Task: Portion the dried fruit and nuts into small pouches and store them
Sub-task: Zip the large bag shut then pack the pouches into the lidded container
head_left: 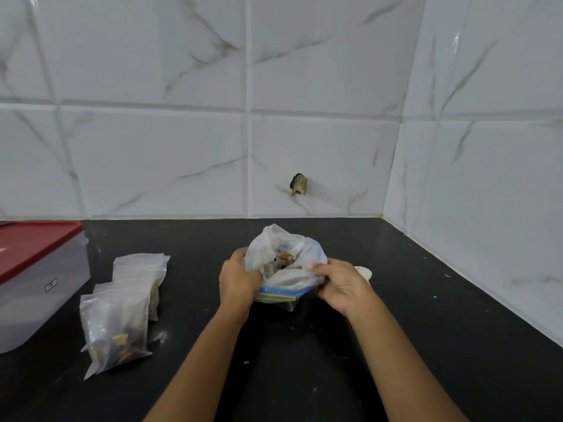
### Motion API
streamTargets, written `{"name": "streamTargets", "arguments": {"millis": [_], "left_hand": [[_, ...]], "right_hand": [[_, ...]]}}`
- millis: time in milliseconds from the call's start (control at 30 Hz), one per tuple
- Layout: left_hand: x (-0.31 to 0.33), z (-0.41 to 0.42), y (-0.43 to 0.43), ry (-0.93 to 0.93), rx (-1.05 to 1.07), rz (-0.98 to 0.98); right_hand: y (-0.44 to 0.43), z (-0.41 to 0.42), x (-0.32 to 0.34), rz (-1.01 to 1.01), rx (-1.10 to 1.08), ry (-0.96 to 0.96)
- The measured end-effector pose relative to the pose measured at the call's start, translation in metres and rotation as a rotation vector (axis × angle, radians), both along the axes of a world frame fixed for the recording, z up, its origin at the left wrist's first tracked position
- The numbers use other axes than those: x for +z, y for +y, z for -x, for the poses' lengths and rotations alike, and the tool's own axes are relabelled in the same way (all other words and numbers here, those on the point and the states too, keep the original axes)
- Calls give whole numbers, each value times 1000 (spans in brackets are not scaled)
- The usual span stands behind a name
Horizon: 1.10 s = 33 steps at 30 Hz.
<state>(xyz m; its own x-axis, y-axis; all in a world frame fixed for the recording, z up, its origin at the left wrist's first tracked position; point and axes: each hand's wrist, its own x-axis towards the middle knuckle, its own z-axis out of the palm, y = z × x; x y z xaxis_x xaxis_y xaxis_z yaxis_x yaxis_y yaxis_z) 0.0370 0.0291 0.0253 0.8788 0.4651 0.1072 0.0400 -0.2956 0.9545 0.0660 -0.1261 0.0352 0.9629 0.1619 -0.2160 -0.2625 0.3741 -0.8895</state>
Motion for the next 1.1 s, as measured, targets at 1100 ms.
{"name": "streamTargets", "arguments": {"millis": [1100], "left_hand": [[24, 12, 19, -52, -285, 834]], "right_hand": [[-3, 13, 15, 87, -122, -282]]}}
